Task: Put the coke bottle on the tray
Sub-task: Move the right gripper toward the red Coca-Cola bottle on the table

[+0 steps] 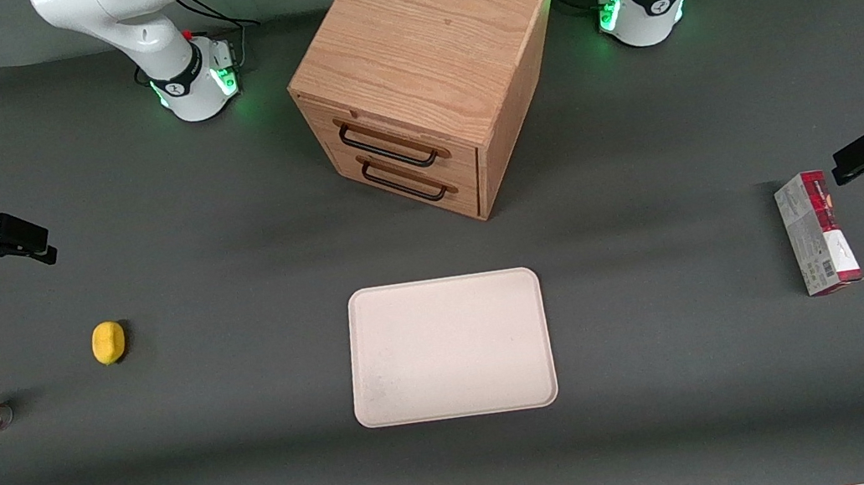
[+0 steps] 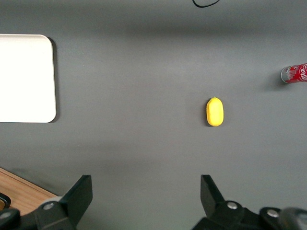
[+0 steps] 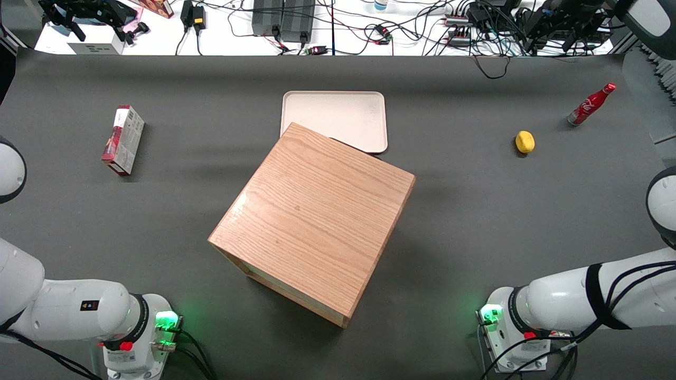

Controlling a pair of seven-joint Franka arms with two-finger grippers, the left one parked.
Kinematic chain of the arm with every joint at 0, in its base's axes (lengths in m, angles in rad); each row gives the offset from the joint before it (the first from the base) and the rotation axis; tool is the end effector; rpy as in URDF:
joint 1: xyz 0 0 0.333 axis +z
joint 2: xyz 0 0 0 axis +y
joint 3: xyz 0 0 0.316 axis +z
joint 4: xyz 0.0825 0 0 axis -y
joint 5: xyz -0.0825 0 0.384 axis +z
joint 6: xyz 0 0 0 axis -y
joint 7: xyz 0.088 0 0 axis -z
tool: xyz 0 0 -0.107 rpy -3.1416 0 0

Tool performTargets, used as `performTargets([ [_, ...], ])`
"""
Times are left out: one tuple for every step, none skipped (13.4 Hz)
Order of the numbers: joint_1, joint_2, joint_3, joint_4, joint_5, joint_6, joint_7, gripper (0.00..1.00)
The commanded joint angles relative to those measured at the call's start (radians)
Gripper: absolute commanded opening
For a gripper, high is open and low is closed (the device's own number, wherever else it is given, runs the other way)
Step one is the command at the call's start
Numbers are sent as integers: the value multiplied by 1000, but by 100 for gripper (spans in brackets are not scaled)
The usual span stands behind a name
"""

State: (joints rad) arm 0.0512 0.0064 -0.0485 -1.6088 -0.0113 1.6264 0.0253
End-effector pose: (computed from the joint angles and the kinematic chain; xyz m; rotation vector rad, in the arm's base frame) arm 0.5610 0.0004 0.6078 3.1299 -0.0345 0.0178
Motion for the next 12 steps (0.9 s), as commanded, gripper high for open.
performTargets([
  [7,-10,-8,-2,8,-3,19,100],
  [7,-5,-8,1,8,-2,16,100],
  [6,1,-8,7,8,-2,12,100],
  [-7,7,-10,16,10,-2,5,100],
  [-26,33,-19,53,10,-2,-5,100],
  [-56,70,-33,93,13,-3,-62,100],
  [-83,101,-40,124,13,-5,-158,100],
  [-129,145,-56,170,17,-8,-233,100],
  [-172,202,-57,225,19,-17,-289,100],
  [-213,257,-57,295,19,-43,-330,100],
  [-252,324,-56,384,22,-78,-366,100],
  [-292,399,-56,489,45,-100,-413,100],
])
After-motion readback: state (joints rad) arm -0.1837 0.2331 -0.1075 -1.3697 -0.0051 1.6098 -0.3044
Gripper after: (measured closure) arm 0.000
